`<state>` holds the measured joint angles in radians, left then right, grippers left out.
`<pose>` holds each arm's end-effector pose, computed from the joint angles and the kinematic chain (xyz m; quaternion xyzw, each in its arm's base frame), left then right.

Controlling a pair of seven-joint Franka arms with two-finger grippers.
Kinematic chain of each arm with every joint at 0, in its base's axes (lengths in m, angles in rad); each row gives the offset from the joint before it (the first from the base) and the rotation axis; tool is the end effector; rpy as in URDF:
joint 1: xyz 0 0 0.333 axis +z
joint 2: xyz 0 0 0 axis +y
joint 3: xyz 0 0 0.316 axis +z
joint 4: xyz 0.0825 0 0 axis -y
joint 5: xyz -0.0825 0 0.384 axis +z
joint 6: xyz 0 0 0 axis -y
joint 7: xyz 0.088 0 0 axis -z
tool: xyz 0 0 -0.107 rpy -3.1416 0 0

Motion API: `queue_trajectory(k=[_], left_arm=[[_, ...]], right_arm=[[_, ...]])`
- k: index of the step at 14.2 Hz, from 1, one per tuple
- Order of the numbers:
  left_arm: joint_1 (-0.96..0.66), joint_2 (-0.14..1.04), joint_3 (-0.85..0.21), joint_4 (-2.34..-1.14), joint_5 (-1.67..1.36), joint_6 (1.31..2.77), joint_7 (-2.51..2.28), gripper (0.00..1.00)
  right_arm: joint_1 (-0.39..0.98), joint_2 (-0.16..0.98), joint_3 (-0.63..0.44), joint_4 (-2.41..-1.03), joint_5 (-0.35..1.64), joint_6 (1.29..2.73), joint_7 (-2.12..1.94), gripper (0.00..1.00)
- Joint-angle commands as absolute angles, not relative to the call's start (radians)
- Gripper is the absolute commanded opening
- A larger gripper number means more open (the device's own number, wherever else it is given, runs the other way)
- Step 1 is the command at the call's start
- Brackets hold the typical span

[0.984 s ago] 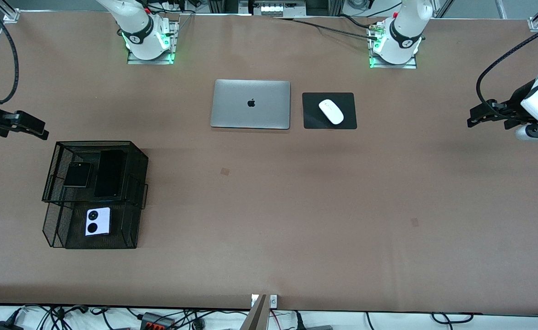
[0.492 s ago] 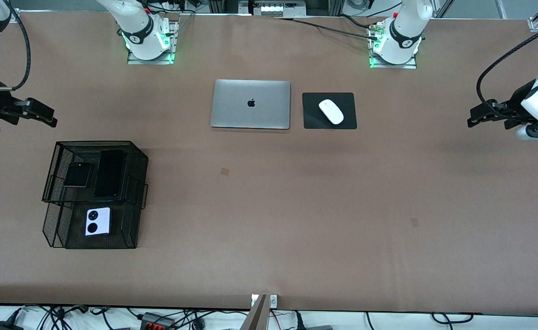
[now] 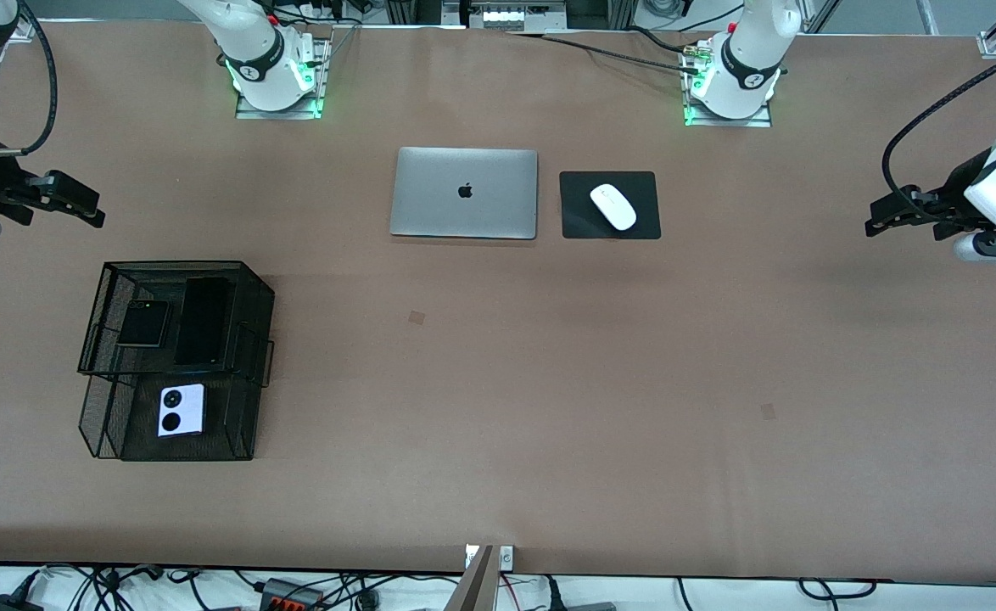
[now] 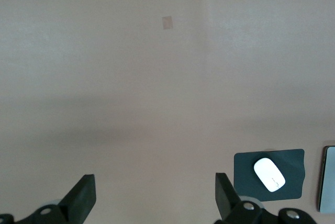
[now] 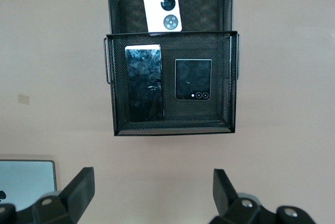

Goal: Place phones with both arms

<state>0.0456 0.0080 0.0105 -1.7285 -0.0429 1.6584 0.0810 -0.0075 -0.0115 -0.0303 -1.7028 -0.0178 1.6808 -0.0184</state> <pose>0.5561 0.0270 0.5529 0.9990 -0.0097 -0.0375 0.0239 0.5564 -0.0228 0.5778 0.9999 -0.0087 -0.0055 0.0085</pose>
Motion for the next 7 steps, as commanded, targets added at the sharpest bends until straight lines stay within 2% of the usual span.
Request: queue_trajectory(k=[1, 7], left_arm=[[0.055, 0.015, 0.008, -1.710, -0.061, 1.646, 0.103, 1.00], [0.055, 0.015, 0.008, -1.710, -0.061, 1.644, 0.104, 1.00]], right_arm=[[0.003, -0.032, -0.040, -1.712, -0.034, 1.690, -0.028, 1.00], [-0.002, -0.029, -0.043, -1.712, -0.029, 1.692, -0.035, 1.00]])
